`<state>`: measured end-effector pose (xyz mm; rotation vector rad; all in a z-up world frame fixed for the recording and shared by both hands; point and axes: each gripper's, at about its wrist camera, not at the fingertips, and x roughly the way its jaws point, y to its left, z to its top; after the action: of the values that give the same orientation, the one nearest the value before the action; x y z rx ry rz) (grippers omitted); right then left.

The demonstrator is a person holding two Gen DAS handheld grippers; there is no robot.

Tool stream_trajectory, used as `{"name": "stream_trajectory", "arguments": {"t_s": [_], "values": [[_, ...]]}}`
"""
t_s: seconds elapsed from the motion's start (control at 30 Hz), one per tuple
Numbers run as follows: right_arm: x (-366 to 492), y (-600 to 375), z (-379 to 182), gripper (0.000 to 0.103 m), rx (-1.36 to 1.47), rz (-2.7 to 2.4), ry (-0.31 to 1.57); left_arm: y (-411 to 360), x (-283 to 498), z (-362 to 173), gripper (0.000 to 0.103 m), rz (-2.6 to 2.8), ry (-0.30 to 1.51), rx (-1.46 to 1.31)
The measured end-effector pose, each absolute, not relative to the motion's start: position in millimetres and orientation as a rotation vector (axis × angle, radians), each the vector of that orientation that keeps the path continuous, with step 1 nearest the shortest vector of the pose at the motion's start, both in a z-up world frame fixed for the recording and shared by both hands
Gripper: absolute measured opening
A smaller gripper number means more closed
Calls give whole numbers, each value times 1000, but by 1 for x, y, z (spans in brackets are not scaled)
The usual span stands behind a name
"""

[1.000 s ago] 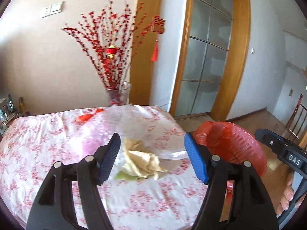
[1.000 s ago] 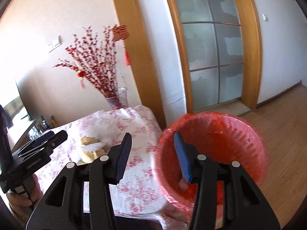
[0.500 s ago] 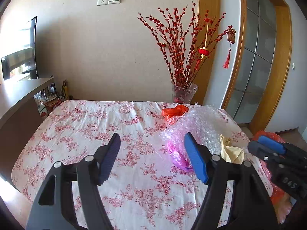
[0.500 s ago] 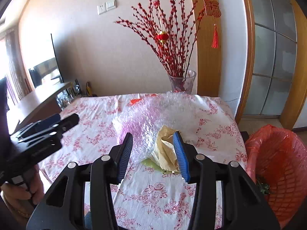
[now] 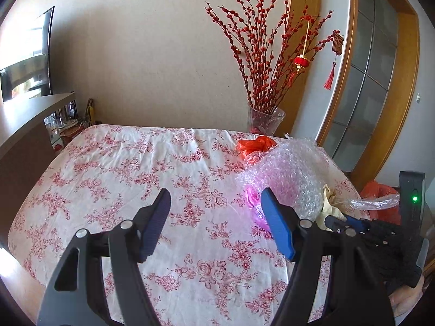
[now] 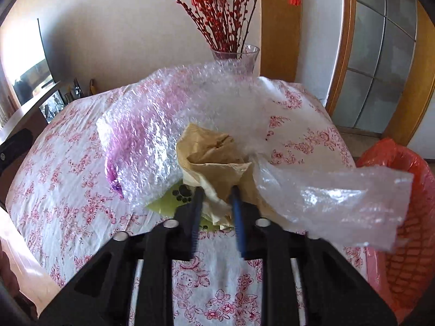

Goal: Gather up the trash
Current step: 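Move both tools back to the pile and grasp the beige bag with the right tool, then lift the beige bag with the right tool while the left tool grasps the bubble wrap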

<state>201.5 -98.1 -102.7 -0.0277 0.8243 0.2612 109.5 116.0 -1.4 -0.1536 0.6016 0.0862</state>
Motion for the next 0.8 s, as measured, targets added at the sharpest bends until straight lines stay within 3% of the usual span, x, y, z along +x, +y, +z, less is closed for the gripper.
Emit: {"name": "stream_trajectory", "arguments": {"t_s": [0.8], "values": [[131, -213, -62, 1, 141, 120, 677, 3, 184, -25, 69, -49, 682, -2]]}}
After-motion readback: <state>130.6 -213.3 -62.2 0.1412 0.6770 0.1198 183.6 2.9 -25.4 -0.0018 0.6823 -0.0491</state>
